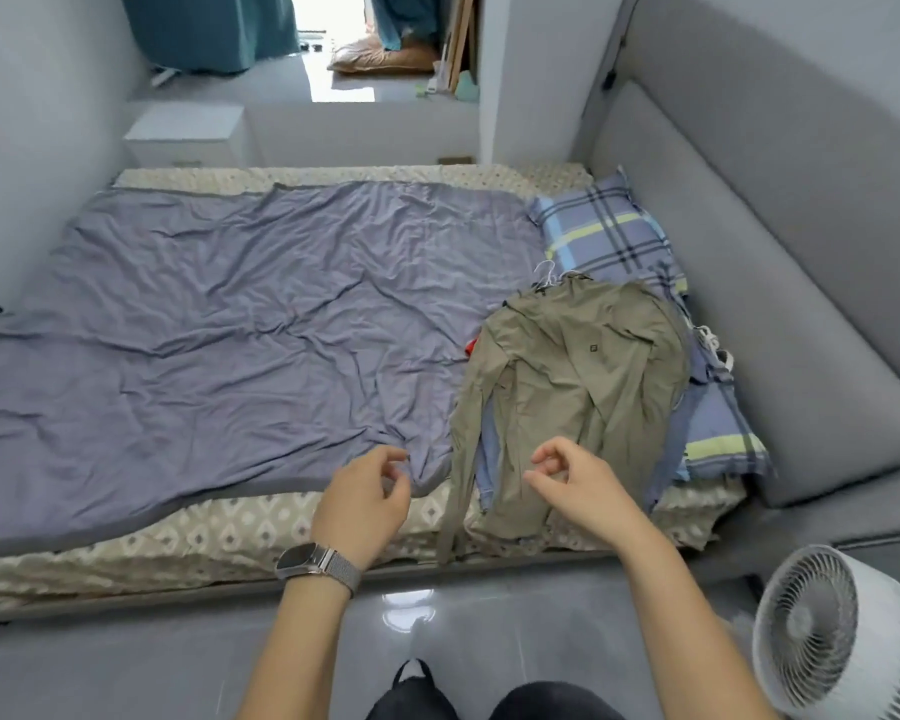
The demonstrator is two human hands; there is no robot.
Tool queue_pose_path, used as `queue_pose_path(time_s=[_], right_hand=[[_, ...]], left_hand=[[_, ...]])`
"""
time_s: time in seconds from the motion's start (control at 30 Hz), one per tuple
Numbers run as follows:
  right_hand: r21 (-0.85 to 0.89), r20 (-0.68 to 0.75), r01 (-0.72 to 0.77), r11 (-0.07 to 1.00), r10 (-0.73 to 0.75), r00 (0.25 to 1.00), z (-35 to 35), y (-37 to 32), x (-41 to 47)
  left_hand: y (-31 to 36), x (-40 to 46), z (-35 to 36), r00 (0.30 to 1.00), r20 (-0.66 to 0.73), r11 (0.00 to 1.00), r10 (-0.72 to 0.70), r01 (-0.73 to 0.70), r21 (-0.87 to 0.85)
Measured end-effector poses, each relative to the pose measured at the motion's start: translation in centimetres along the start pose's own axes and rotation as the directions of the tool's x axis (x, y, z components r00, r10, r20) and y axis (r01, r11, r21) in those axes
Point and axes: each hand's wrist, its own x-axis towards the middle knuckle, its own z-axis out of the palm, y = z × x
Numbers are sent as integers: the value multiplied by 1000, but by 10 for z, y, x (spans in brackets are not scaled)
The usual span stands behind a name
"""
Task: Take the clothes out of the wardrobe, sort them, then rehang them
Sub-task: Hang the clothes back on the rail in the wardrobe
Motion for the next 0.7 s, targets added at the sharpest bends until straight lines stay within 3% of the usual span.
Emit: queue_pose_path(time_s=[0.2,0.37,0.7], right_hand=[[65,-21,-114,991,116,993,-19,24,21],[123,-118,-179,976,194,974,-63,58,74],[120,2,-171,978,172,985,-185,126,251]], left_hand=[[25,65,24,988,126,994,91,-98,50],[52,122,59,973,220,992,75,-96,86],[153,242,165,980,198,995,-18,-1,100]])
